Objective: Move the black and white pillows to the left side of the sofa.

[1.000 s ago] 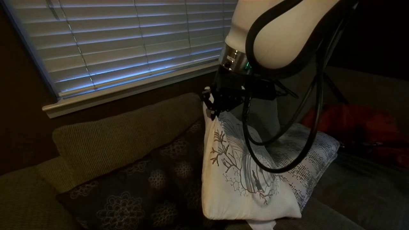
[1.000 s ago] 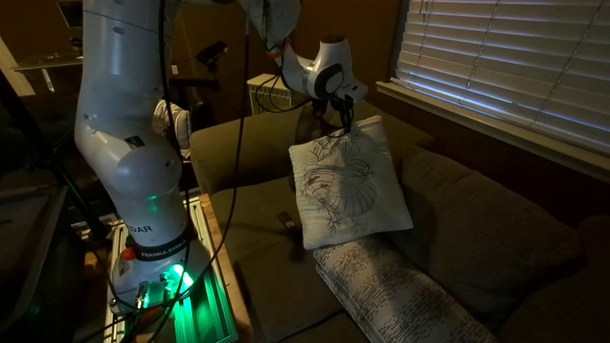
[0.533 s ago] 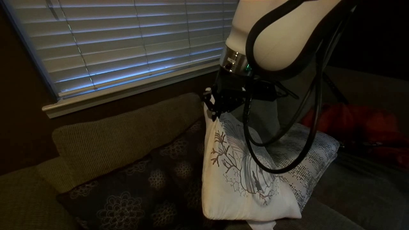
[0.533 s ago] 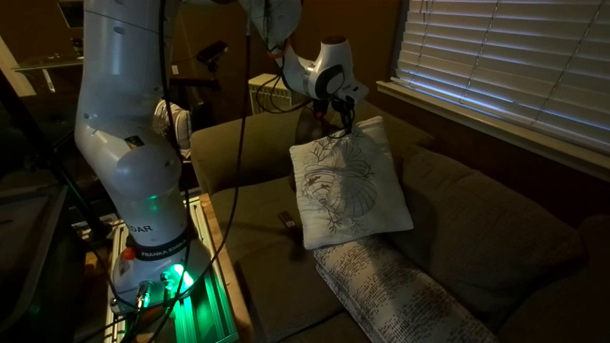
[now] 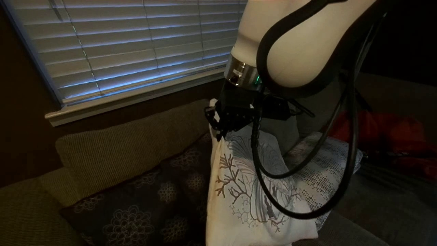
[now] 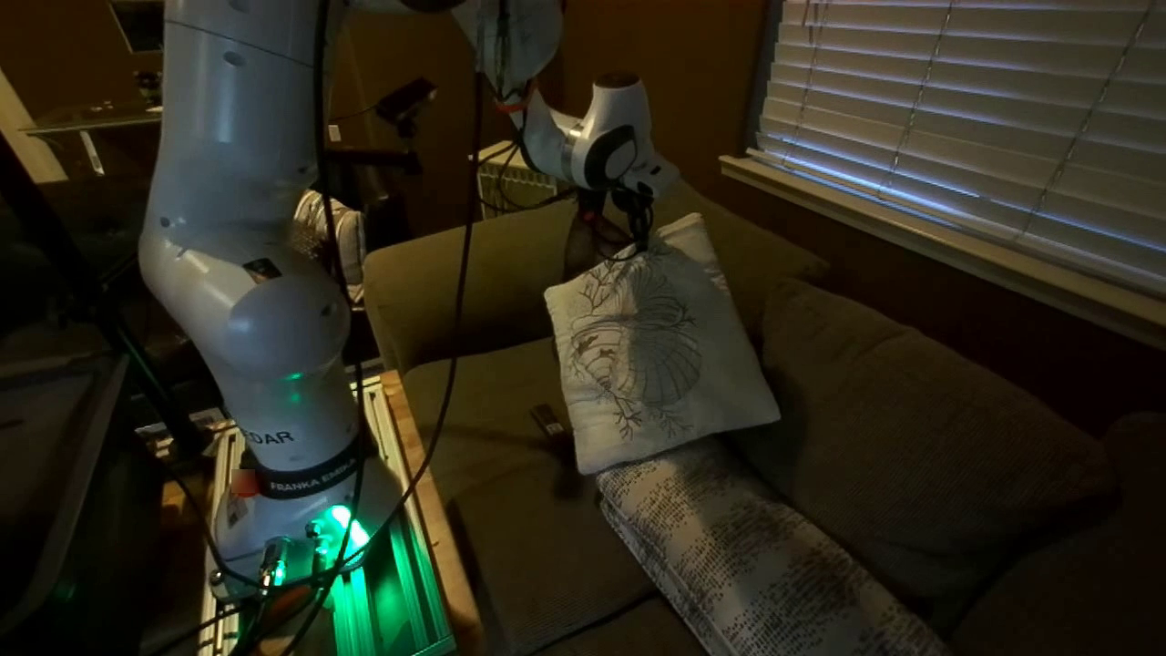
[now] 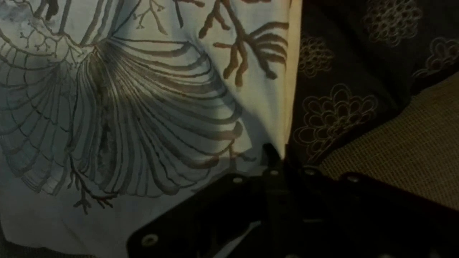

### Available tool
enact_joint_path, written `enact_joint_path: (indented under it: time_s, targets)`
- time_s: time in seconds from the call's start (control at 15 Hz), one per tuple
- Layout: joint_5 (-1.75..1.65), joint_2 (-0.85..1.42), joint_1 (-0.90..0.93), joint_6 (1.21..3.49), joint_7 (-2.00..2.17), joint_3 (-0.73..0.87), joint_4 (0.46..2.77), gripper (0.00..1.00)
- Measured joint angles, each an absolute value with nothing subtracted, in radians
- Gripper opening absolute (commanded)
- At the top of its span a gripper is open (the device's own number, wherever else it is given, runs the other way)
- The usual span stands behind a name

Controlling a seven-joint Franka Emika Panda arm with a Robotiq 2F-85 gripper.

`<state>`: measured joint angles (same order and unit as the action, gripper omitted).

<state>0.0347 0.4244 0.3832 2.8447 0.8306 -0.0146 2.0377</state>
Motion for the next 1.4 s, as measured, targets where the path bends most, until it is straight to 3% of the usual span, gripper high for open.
enact_joint_path:
  time_s: [1.2,1.4]
  targets:
    - [0.045,0.448,0.672,3.427,1.066,0.144,2.165,0.01]
    - [0.096,0.471,0.622,3.514,1.026,0.078,2.176,0.04]
